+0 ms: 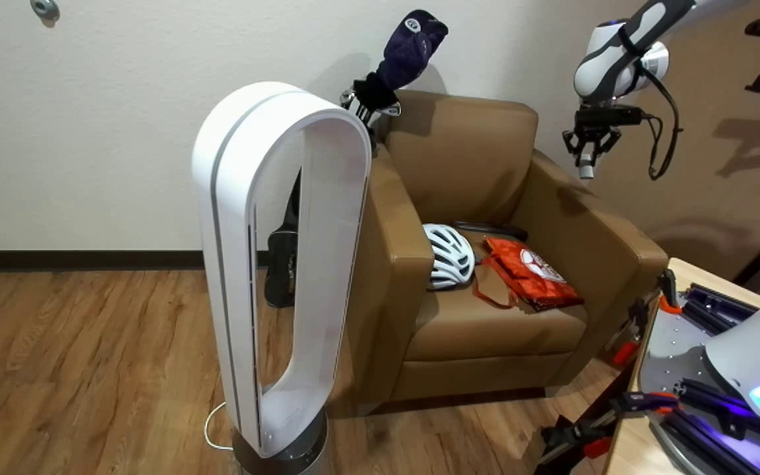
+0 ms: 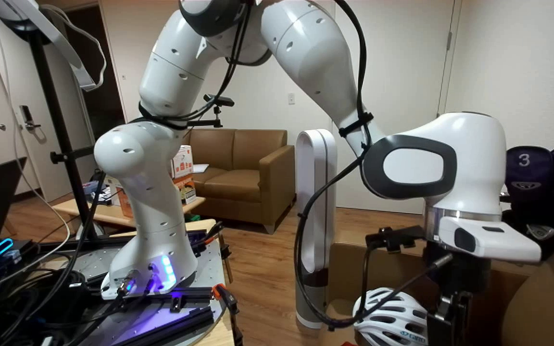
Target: Take the object on the right arm of the sofa and place it on the left arm
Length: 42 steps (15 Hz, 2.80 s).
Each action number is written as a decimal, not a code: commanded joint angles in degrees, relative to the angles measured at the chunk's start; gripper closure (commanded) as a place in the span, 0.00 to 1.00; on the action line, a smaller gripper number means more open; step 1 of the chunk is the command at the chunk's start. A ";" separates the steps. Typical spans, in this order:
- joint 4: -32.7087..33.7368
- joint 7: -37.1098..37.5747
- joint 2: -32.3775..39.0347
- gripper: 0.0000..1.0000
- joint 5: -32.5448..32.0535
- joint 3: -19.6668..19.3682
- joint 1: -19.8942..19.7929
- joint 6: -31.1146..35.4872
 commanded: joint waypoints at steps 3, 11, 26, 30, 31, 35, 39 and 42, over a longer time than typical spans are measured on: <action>2.66 -3.25 3.99 0.64 1.33 1.06 -2.79 -0.21; 7.67 -8.98 6.15 0.87 3.87 2.97 -7.99 -4.58; 15.43 -14.35 14.29 0.86 8.38 4.33 -16.39 -8.22; 17.41 -15.29 15.95 0.86 7.78 4.19 -16.41 -9.06; 17.94 -15.83 16.65 0.86 7.69 4.26 -16.77 -9.09; 21.02 -14.92 21.13 0.86 7.10 2.97 -17.62 -8.78; 24.62 -17.03 25.90 0.86 5.23 2.10 -18.31 -8.38; 24.67 -19.71 26.98 0.86 2.27 1.93 -17.64 -5.06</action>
